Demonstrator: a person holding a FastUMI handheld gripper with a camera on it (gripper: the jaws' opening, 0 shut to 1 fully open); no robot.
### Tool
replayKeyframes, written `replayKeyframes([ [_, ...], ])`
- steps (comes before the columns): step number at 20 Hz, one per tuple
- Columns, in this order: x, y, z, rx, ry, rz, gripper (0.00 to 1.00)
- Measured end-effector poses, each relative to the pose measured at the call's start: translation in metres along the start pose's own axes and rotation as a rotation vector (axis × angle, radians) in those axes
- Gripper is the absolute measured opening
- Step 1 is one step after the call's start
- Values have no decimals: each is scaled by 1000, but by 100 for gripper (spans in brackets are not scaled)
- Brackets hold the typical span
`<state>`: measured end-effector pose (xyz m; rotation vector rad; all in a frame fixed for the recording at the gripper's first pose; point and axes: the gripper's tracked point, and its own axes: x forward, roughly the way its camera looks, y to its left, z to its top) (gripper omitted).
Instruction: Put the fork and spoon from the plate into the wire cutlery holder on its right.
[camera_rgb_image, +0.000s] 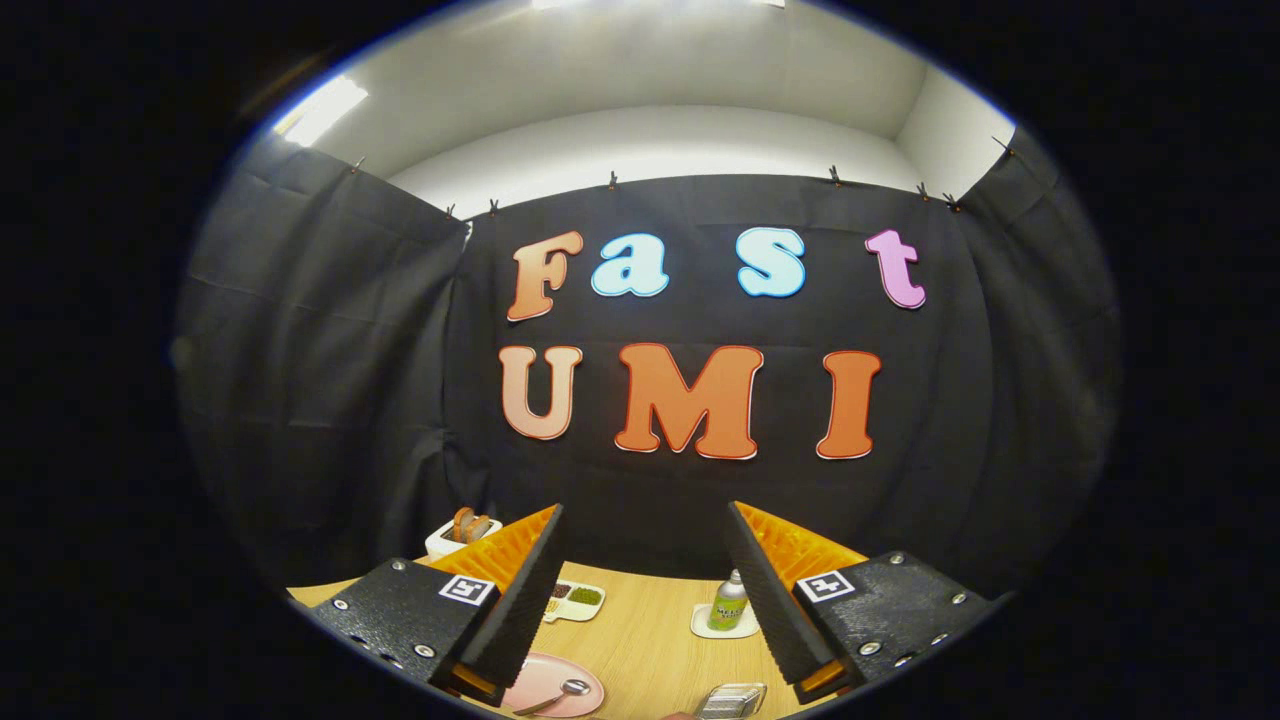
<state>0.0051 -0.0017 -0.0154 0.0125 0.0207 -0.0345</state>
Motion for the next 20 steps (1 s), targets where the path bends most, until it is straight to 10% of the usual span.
replayKeyframes([
  [20, 1, 108, -239, 102, 865, 97, 94],
])
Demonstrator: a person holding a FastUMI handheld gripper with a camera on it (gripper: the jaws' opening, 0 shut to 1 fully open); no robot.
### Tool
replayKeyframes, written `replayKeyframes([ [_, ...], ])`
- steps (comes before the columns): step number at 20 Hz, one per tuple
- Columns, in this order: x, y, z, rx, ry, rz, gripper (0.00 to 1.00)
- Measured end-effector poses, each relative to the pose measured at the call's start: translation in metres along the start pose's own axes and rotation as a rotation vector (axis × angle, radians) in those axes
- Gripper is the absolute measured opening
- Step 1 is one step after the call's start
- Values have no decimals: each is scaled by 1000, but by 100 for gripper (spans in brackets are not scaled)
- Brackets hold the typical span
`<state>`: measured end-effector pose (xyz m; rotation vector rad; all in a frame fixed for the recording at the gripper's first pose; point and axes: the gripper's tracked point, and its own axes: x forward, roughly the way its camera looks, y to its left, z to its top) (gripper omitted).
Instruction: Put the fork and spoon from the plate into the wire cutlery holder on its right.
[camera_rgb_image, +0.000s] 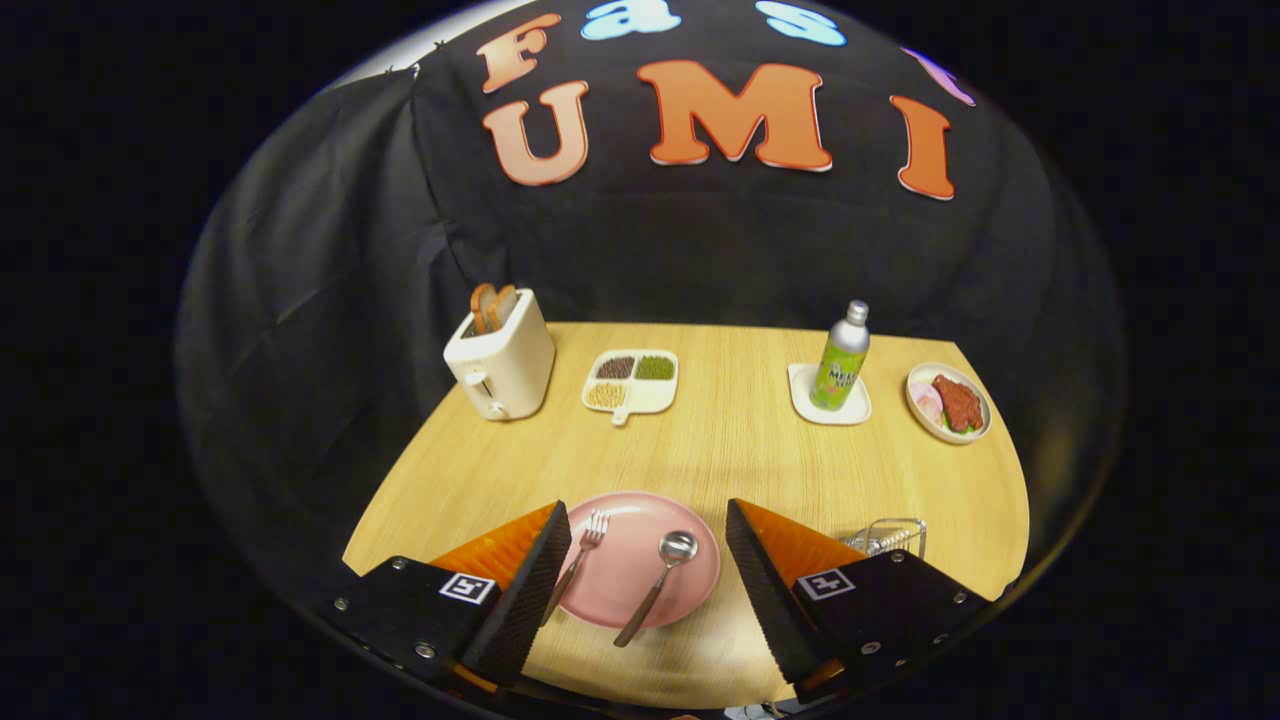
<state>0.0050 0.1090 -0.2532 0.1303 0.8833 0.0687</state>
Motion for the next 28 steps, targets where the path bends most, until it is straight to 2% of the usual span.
replayKeyframes([
  [7, 53, 7, -86, -43, 338, -19, 88],
  [12, 76, 12, -132, 38, 510, -25, 81],
  [16, 92, 10, -153, 114, 603, -51, 64],
  [19, 99, 8, -158, 140, 634, -67, 43],
  [20, 99, 7, -160, 133, 642, -76, 39],
  [23, 102, -2, -166, 114, 656, -133, 18],
  [28, 101, -1, -163, 51, 632, -99, 7],
])
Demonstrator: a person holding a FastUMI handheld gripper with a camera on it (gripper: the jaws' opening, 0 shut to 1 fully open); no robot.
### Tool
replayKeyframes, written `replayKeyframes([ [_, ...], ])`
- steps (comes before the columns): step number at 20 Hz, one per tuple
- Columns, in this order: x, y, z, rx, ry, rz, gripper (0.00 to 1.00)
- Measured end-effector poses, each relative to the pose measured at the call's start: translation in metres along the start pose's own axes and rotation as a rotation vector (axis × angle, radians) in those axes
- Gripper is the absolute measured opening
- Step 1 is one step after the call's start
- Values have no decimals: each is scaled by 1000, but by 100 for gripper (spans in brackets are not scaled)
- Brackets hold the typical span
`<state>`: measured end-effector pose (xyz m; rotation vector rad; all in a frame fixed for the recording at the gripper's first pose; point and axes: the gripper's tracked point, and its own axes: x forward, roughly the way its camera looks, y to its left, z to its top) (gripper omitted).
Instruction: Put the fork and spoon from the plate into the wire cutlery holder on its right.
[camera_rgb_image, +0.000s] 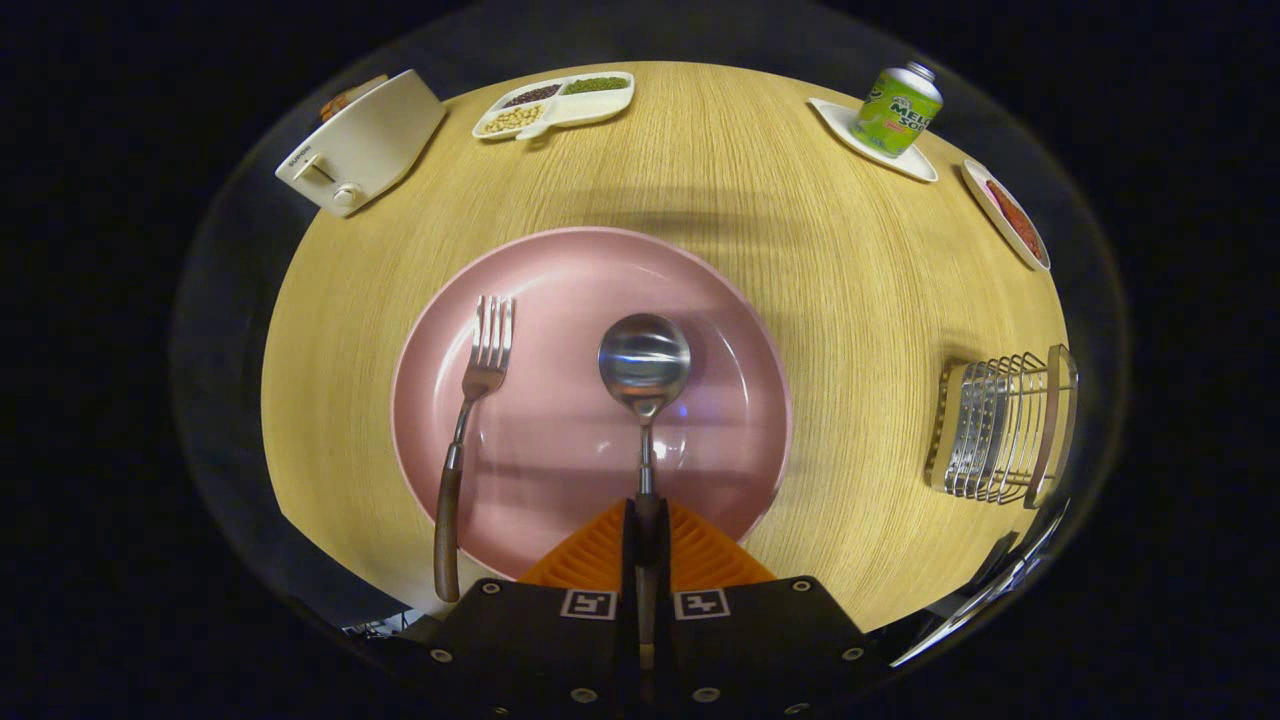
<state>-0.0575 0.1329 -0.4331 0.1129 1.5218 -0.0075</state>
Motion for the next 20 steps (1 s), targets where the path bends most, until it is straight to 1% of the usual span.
replayKeyframes([
  [1, -2, 1, 1, -17, -11, 9, 5],
  [3, -12, -3, 2, -41, -43, 17, 5],
  [5, -23, -11, 5, -54, -76, 11, 5],
  [8, -43, -31, 5, -48, -124, 6, 5],
  [12, -68, -67, -2, 23, -160, -7, 5],
  [18, -115, -144, -14, 130, -206, -79, 5],
  [20, -124, -172, -18, 161, -199, -104, 5],
])
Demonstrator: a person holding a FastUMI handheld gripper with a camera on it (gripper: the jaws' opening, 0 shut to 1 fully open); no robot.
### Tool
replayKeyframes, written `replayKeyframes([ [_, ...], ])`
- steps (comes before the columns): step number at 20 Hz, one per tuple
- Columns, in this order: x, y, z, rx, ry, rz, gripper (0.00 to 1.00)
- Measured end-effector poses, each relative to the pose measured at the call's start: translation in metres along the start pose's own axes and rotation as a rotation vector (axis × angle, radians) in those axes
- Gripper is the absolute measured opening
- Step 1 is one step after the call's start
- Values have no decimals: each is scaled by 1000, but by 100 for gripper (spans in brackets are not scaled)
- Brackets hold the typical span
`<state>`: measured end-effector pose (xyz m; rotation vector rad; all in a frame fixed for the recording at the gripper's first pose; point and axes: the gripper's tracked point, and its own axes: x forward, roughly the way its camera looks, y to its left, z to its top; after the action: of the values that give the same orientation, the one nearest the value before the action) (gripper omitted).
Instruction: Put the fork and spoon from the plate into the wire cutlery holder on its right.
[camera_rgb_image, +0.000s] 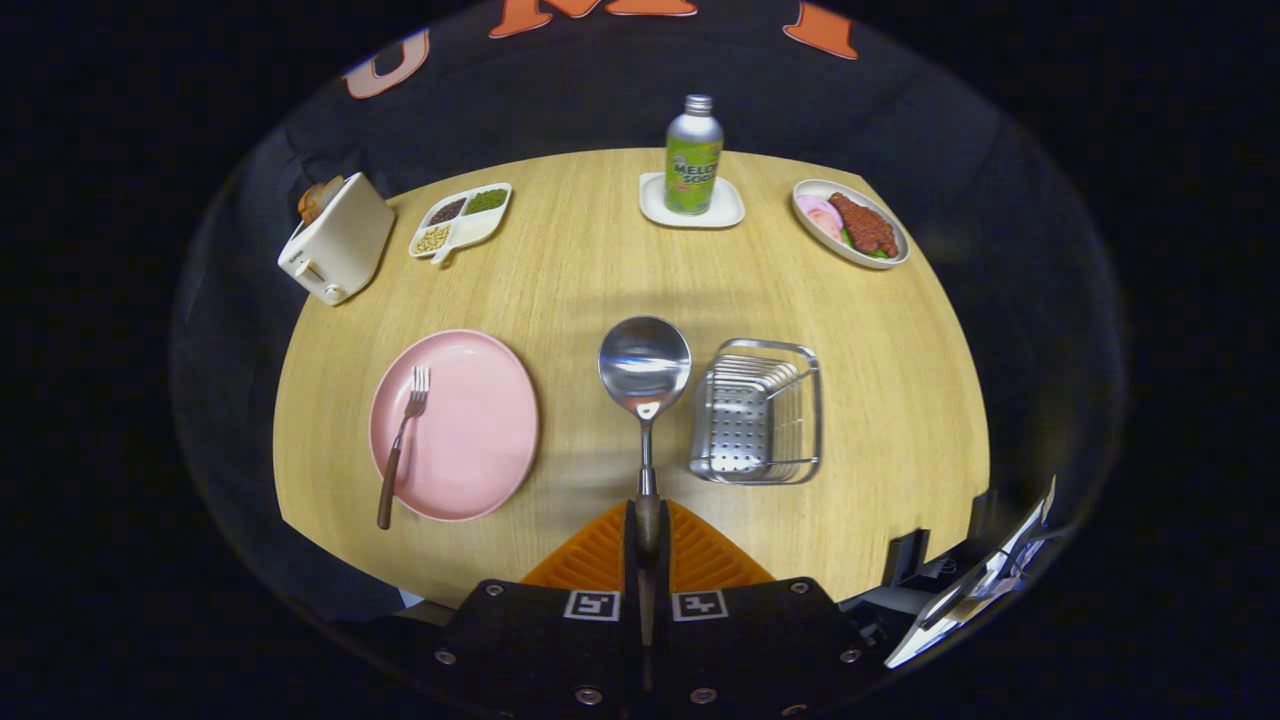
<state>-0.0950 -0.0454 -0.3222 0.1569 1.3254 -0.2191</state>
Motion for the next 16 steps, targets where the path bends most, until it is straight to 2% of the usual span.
replayKeyframes([
  [3, 1, -28, 4, 55, 10, -22, 5],
  [6, 7, -43, -2, 58, 44, -34, 5],
  [16, 23, -55, -1, 75, 95, -44, 7],
])
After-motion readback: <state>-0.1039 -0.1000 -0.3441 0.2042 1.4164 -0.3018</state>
